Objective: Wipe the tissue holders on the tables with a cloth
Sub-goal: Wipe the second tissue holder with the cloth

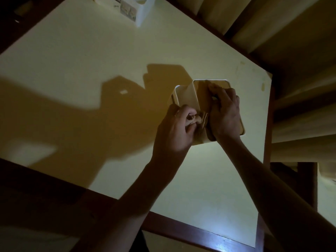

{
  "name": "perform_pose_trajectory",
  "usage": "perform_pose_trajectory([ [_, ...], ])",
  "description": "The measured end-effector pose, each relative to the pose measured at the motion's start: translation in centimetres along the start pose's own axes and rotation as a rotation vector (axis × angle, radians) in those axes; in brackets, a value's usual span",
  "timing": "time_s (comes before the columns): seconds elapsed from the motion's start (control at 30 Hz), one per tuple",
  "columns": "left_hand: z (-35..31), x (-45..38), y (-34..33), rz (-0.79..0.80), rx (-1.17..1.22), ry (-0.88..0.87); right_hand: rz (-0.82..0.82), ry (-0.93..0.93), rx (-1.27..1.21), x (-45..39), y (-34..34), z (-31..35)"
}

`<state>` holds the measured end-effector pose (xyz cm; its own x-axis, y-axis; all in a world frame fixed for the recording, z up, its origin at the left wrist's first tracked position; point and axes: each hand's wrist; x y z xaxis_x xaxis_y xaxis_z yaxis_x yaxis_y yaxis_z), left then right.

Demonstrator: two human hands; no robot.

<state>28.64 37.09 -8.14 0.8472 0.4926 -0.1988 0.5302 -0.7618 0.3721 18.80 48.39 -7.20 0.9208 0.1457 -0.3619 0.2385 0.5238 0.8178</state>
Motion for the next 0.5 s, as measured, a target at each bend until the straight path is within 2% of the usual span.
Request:
perform_pose_trajectory([
  [0.13, 0.0, 0.4, 0.1, 0.049, -0.012, -0.042, -0.004, -0.016, -0.004, 0.1, 0.0, 0.0],
  [0.27, 0.2, 1.3, 0.1, 0.154, -0.190, -0.125, -0.009, -0.025, -0.013, 0.1, 0.0, 0.0],
  [0.37, 0.0, 1.5, 0.0, 0.142, -0.286, -0.209, -0.009, -0.020, -0.005, 0.0, 0.0, 0.0],
  [0.5, -1.0, 0.4, 0.0, 0.214, -0.266, -0.161, -0.008, -0.019, 0.030, 0.0, 0.0, -0.2],
])
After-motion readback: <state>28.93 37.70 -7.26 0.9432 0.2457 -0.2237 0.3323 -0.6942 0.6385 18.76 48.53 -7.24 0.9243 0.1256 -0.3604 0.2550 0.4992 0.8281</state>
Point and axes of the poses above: each hand's wrist, its own x-axis away from the middle knuckle, its own y-axis out of the back of the hand, z = x × y, and after that the axes turned 8 degrees about -z, right-handed
